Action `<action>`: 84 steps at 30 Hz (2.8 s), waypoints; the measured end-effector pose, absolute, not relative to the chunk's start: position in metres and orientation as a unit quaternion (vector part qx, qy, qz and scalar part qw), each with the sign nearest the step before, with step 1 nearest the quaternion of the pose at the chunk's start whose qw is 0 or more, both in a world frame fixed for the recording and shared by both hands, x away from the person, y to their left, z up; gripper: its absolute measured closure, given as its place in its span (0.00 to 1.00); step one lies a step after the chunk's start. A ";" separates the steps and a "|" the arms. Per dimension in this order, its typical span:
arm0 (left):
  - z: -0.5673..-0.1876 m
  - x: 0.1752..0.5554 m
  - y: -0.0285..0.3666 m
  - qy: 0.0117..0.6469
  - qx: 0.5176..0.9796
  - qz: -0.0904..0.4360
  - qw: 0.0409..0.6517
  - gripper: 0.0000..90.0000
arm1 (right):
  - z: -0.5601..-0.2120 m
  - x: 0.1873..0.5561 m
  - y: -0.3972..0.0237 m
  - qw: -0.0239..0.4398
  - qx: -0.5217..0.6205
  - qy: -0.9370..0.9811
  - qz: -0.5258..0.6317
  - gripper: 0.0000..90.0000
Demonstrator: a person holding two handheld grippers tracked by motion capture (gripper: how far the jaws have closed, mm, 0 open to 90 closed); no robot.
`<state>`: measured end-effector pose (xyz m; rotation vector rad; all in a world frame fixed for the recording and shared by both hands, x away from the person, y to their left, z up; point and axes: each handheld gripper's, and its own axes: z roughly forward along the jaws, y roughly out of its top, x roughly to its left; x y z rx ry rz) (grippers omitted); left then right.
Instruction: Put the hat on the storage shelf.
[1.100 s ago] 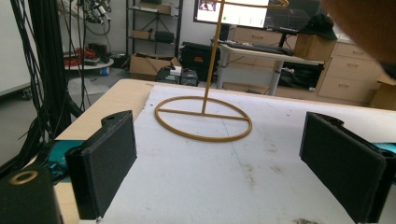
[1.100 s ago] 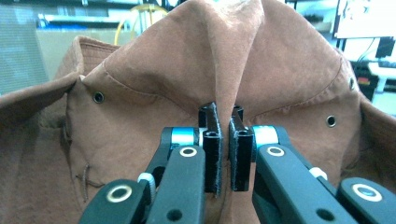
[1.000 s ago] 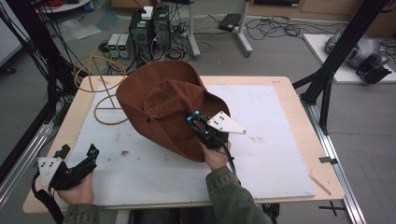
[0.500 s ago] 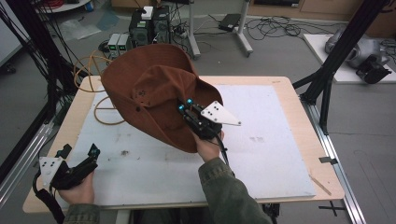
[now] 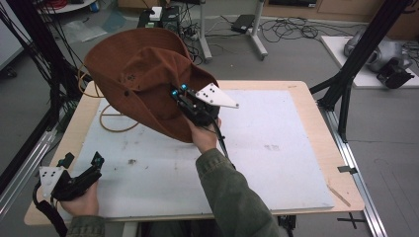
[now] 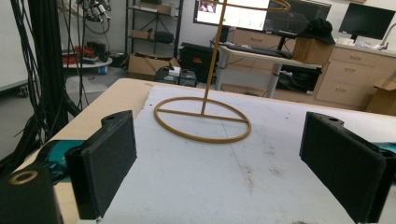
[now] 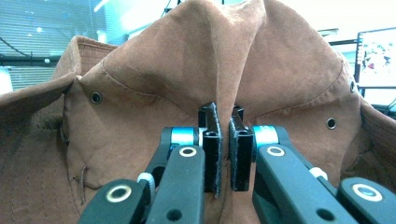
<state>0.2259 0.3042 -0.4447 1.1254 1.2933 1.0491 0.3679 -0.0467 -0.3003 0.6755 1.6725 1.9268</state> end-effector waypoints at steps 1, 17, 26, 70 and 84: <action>-0.445 0.226 0.304 0.542 0.475 0.440 0.536 0.12 | -0.297 0.371 -0.044 0.249 0.247 0.614 0.707 0.97; -0.446 0.229 0.304 0.542 0.477 0.436 0.538 0.12 | -0.253 0.420 0.037 0.231 0.226 0.627 0.708 0.97; -0.446 0.228 0.310 0.548 0.467 0.436 0.540 0.12 | -0.245 0.440 0.085 0.231 0.220 0.630 0.708 0.97; -0.445 0.229 0.311 0.544 0.466 0.436 0.544 0.12 | -0.273 0.464 0.138 0.224 0.241 0.685 0.650 0.95; -0.445 0.229 0.310 0.543 0.468 0.436 0.544 0.12 | -0.262 0.464 0.127 0.207 0.242 0.690 0.650 0.54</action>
